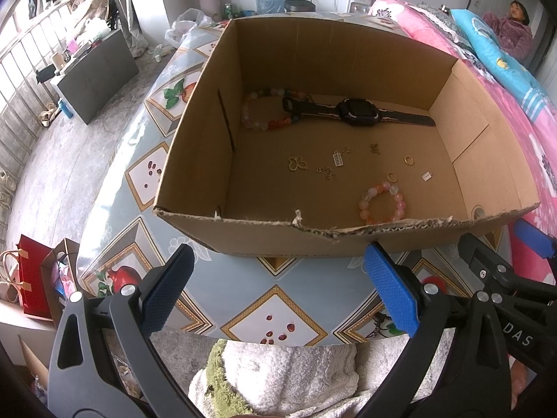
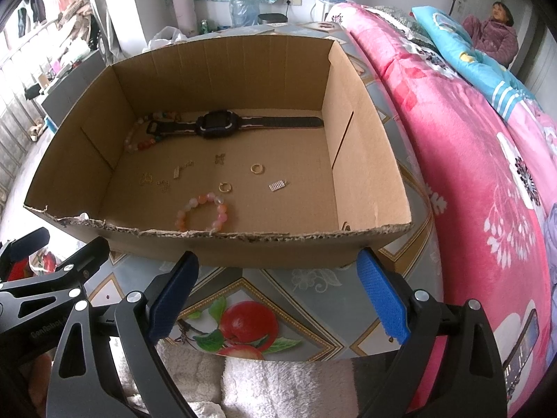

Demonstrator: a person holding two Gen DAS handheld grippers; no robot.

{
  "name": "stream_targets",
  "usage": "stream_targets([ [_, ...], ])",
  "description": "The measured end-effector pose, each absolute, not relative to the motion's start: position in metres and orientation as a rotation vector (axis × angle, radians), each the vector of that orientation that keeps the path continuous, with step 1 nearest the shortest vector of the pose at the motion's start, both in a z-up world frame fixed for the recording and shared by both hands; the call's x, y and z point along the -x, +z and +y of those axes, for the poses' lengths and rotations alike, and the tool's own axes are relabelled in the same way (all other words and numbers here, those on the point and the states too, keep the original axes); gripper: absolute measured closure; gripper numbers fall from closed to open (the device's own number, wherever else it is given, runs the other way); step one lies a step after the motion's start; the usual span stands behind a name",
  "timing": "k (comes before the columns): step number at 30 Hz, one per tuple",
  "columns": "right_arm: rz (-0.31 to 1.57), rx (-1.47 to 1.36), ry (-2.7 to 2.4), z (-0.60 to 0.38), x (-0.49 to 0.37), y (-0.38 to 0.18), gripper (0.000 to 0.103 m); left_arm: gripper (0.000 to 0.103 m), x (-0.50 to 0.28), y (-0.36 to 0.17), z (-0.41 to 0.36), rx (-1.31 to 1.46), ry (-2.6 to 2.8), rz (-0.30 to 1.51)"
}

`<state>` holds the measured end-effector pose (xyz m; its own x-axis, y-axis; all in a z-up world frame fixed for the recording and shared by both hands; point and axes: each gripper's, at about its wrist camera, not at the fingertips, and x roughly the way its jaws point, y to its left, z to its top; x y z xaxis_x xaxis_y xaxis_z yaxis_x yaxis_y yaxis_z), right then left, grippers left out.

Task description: Organize jewelry

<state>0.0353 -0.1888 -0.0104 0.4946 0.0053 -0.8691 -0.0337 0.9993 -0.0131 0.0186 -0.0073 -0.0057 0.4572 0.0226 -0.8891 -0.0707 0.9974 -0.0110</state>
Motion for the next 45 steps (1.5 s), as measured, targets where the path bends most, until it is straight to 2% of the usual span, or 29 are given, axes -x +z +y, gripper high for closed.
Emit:
stream_targets([
  [45,1.059,0.037,0.034,-0.1897,-0.0389,-0.0134,0.013,0.008,-0.0187,-0.0078,-0.0076,0.059,0.065,1.1],
])
